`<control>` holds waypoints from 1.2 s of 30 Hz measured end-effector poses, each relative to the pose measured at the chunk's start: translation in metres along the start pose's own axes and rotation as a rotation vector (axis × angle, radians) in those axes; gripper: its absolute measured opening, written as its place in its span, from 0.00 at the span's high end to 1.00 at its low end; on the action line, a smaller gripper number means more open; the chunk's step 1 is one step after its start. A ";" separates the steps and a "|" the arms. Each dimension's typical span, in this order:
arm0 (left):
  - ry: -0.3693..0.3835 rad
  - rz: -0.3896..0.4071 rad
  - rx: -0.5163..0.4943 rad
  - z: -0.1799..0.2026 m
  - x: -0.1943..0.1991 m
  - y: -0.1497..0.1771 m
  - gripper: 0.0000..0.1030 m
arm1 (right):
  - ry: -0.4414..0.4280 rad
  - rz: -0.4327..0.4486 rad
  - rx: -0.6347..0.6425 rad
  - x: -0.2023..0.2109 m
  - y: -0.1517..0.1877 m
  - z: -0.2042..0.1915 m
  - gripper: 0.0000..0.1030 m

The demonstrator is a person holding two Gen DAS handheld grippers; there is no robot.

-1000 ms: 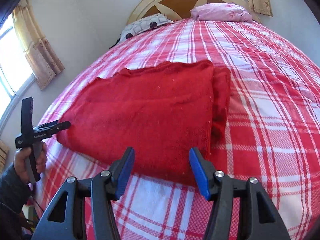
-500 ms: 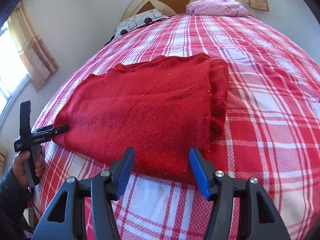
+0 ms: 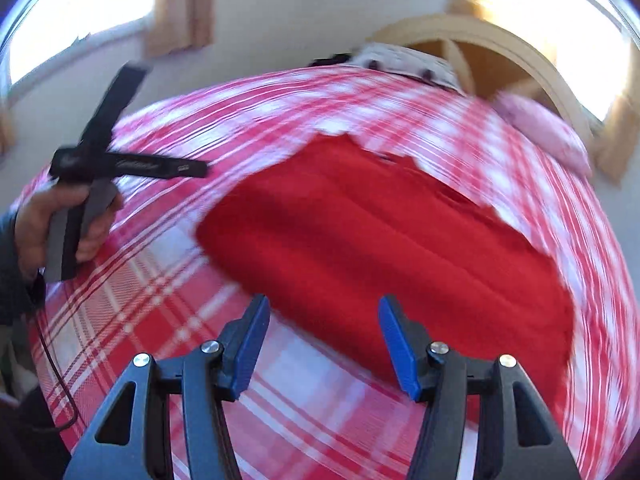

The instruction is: Fold small clothes

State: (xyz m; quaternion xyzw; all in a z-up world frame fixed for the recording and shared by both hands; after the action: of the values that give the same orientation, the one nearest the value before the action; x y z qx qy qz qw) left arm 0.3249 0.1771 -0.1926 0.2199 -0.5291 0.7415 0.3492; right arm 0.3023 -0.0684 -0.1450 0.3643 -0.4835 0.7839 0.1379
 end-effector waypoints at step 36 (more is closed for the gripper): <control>0.344 -0.022 0.176 -0.010 -0.007 -0.023 0.00 | 0.274 0.076 0.225 -0.066 -0.026 -0.100 0.65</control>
State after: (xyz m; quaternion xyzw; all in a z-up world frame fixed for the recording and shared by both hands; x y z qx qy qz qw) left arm 0.3471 0.1889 -0.1861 0.1253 -0.3920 0.8077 0.4222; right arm 0.3194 0.0392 -0.2014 0.2488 -0.3830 0.8799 0.1309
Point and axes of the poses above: each gripper's, at about its wrist camera, not at the fingertips, and x roughly against the way its jaws point, z to its right, y to its underside, the point moved 4 cm from there along -x, roughly the way its jaws point, and after that the axes turned 7 degrees about y, right-handed, at the moved point
